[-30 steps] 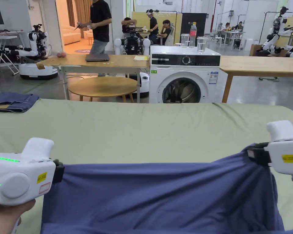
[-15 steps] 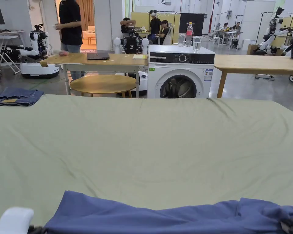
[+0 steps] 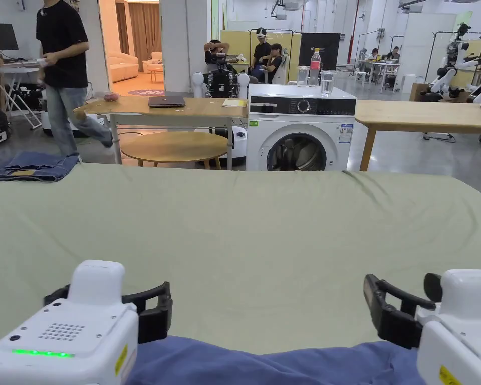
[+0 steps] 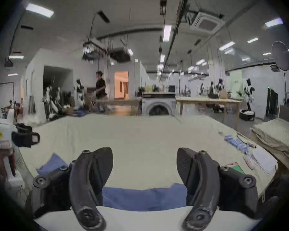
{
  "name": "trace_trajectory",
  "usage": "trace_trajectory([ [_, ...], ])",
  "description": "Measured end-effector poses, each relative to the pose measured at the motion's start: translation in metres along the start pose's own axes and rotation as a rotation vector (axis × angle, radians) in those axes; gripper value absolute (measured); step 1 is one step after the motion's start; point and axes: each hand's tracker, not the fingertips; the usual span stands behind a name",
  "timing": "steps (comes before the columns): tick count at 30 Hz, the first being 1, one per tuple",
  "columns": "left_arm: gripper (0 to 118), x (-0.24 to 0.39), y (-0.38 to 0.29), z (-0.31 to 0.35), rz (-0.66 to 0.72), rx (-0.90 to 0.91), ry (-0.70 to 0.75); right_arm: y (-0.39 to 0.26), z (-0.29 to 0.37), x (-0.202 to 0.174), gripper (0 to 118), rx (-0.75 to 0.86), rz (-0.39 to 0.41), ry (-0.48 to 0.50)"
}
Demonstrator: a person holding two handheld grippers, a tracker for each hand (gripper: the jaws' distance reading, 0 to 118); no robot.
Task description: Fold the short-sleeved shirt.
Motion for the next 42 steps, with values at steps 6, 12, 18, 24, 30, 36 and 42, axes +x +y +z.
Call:
trace_trajectory([
  [6,0,-0.001,-0.017,-0.006,-0.044,-0.122,-0.058,-0.015,0.002,-0.027,5,-0.028,0.125,-0.013],
  [12,1,-0.065,-0.037,0.006,0.135,-0.202,-0.043,-0.020,0.003,-0.027,3,-0.053,0.076,0.001],
  [18,118,-0.167,-0.097,-0.009,0.597,-0.379,-0.191,-0.030,-0.002,-0.036,3,-0.102,0.053,0.033],
  [24,118,-0.215,-0.158,-0.063,1.029,-0.387,-0.486,-0.033,-0.015,-0.055,3,-0.133,0.050,0.056],
  [30,110,-0.165,-0.142,-0.105,1.159,-0.539,-0.748,-0.029,-0.022,-0.067,3,-0.138,0.029,0.068],
  [36,3,-0.147,-0.139,-0.118,1.041,-0.672,-0.608,-0.023,-0.023,-0.068,3,-0.137,0.027,0.054],
  [42,2,-0.194,-0.115,-0.087,0.894,-0.521,-0.243,-0.022,-0.020,-0.057,3,-0.156,0.025,0.038],
])
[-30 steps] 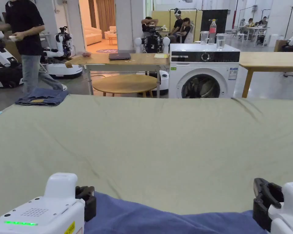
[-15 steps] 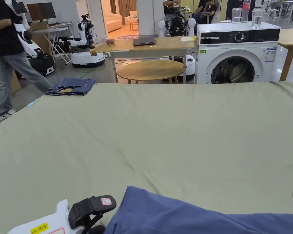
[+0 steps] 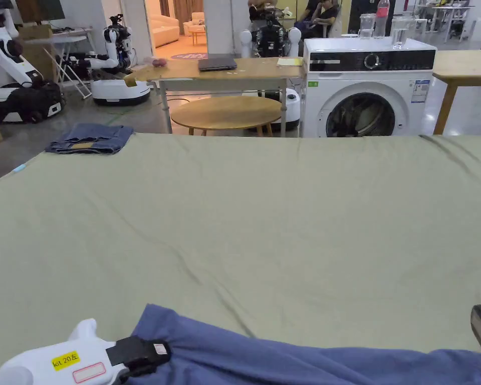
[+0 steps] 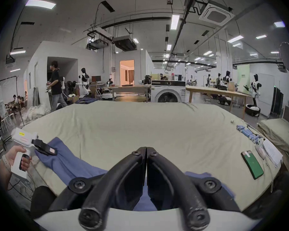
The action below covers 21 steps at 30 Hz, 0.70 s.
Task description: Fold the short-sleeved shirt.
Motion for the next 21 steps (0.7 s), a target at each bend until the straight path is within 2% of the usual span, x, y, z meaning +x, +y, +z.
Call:
trace_trajectory([
  [3,2,0.034,-0.005,0.024,-0.144,0.076,0.103,-0.002,0.002,0.005,3,-0.013,0.012,-0.001],
  [4,2,0.039,0.004,0.026,-0.264,0.088,0.161,-0.002,0.003,0.007,3,-0.013,0.016,0.001],
  [7,2,0.103,-0.030,0.014,-0.633,0.128,0.388,-0.004,0.009,0.012,3,-0.017,0.027,0.013],
  [8,2,0.121,-0.045,0.007,-0.711,0.121,0.422,-0.005,0.011,0.013,3,-0.014,0.030,0.013],
  [14,2,0.213,-0.156,-0.057,-1.031,-0.010,0.300,-0.010,0.028,0.034,3,-0.002,0.028,0.026],
  [17,2,0.223,-0.186,-0.094,-1.031,-0.071,0.270,-0.015,0.035,0.047,3,0.002,0.023,0.032],
  [18,9,0.222,-0.192,-0.104,-1.043,-0.076,0.289,-0.016,0.036,0.051,3,0.002,0.021,0.034],
  [19,25,0.220,-0.194,-0.110,-1.052,-0.071,0.313,-0.017,0.037,0.055,3,0.000,0.018,0.037],
  [20,49,0.216,-0.190,-0.112,-1.038,-0.073,0.293,-0.018,0.038,0.059,3,0.002,0.010,0.042],
  [21,74,0.211,-0.185,-0.112,-0.965,-0.080,0.247,-0.019,0.040,0.063,3,0.005,-0.003,0.050],
])
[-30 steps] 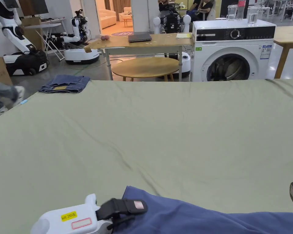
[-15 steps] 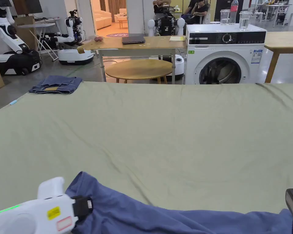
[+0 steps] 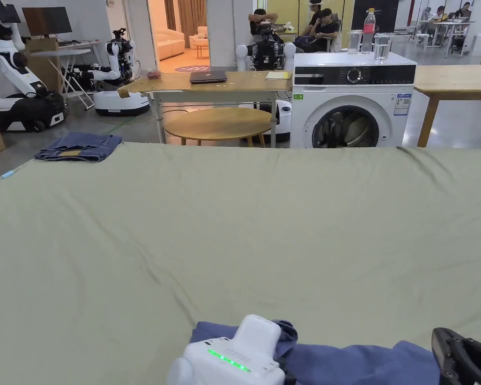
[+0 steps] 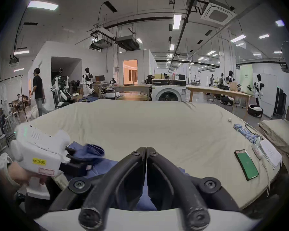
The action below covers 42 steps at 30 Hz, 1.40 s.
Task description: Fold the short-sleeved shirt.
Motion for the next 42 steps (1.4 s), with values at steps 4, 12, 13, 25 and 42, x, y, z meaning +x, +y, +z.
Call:
trace_trajectory([
  [4,98,-0.033,0.005,0.035,0.252,0.070,-0.183,-0.006,0.000,0.013,3,0.002,-0.026,0.019],
  [12,85,-0.077,0.004,0.071,0.403,0.149,-0.101,-0.016,-0.007,0.026,3,-0.024,-0.024,0.033],
  [13,59,-0.074,0.001,0.061,0.395,0.109,-0.112,-0.016,-0.008,0.026,3,-0.024,-0.028,0.039],
  [25,7,0.012,-0.004,-0.015,0.268,-0.027,-0.340,-0.017,-0.007,0.026,3,-0.037,-0.017,0.024],
  [42,118,-0.160,-0.105,0.018,0.951,0.060,-0.465,-0.001,-0.022,-0.015,3,-0.037,0.007,0.067],
])
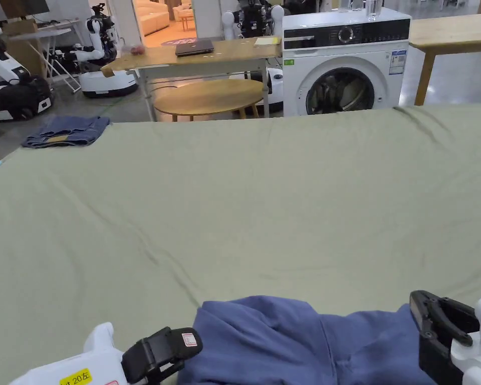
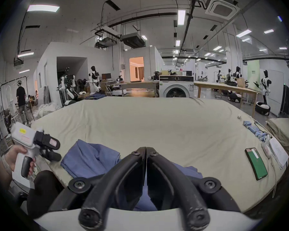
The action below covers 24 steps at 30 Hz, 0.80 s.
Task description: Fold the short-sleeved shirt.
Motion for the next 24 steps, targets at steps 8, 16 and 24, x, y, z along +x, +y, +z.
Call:
trace_trajectory([
  [8,90,0.022,-0.015,-0.041,0.118,-0.033,-0.235,0.001,0.002,-0.005,3,-0.020,-0.009,-0.044],
  [16,9,0.031,0.004,0.005,0.093,0.138,-0.096,0.007,0.008,-0.011,3,-0.019,0.025,-0.084],
  [24,9,0.098,0.012,0.065,-0.530,0.275,0.331,0.007,0.006,-0.009,3,-0.018,0.032,-0.077],
])
